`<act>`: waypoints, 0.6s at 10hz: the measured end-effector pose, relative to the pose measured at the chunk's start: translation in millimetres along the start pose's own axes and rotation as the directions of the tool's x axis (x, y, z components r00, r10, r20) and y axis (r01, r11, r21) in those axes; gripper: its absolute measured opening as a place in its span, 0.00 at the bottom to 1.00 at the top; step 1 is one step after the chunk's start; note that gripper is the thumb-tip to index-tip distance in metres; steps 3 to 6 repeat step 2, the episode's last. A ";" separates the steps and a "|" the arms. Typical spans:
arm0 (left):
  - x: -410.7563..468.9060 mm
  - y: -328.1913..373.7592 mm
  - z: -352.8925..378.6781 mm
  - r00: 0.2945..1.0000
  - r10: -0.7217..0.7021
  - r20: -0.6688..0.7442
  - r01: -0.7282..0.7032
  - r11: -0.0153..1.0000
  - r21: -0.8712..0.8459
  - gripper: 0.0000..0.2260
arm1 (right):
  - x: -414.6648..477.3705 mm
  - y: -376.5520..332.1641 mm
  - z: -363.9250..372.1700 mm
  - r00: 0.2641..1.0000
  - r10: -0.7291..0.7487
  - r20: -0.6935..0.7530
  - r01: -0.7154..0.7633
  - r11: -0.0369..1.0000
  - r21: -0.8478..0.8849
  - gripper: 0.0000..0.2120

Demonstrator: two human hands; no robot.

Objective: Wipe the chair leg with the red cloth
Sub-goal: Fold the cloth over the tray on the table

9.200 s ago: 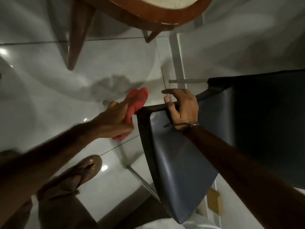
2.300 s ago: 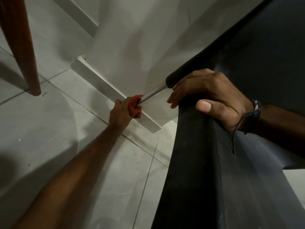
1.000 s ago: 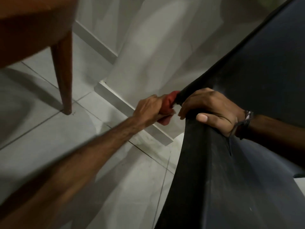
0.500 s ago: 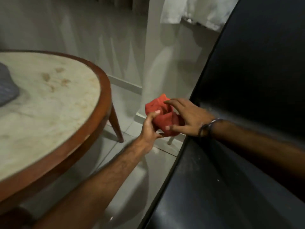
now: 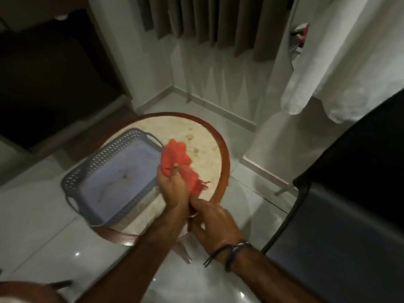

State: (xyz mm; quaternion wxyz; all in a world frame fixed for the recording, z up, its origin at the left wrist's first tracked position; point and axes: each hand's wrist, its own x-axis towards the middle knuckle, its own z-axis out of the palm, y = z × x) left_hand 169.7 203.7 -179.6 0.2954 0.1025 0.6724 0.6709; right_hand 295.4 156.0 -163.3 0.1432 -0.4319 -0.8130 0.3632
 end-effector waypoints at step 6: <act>97.8 70.9 -104.8 0.948 0.162 0.273 -0.313 0.621 0.719 0.37 | -47.5 -59.8 5.7 0.948 0.044 0.314 -0.056 0.998 0.029 0.28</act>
